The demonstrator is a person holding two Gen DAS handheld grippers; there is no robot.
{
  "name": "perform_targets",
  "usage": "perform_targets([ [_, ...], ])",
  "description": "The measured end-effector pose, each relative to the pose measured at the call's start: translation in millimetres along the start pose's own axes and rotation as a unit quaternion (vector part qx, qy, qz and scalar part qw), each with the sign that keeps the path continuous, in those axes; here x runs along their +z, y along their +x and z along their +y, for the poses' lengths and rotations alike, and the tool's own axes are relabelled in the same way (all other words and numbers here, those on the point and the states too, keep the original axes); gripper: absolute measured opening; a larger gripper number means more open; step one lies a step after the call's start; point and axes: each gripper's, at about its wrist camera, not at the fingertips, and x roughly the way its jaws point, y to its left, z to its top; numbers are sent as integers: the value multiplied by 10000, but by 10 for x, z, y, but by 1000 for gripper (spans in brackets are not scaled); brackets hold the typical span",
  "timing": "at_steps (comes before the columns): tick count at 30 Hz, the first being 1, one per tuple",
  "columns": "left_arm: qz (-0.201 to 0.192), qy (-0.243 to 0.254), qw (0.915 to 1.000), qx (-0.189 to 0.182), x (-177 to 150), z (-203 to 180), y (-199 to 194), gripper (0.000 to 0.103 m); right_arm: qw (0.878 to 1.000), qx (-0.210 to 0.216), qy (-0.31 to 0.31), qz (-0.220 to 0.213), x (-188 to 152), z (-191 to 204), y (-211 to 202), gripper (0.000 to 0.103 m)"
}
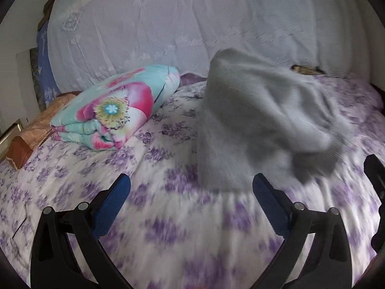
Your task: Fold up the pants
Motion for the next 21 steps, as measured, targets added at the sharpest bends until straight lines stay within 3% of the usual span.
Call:
perform_targets([
  [5,143,-628,9975,-277,216,98,446,99,9997,-87,213,-38,91,46,555,100],
  [9,128,-761,9969,-164,266,130,691,99,9963,-571,-378,528,175,278,1203,100],
  [11,281,-776,9965,-128,241,167,840,99,9963,-708,-312,385,227,281,1407,100],
  [17,392,-1152,9924,-162,297,419,986,99,9985,-519,-55,139,517,357,1845,100],
  [21,611,-1275,9896,-258,248,483,1067,99,9980,119,434,449,479,108,1935,100],
])
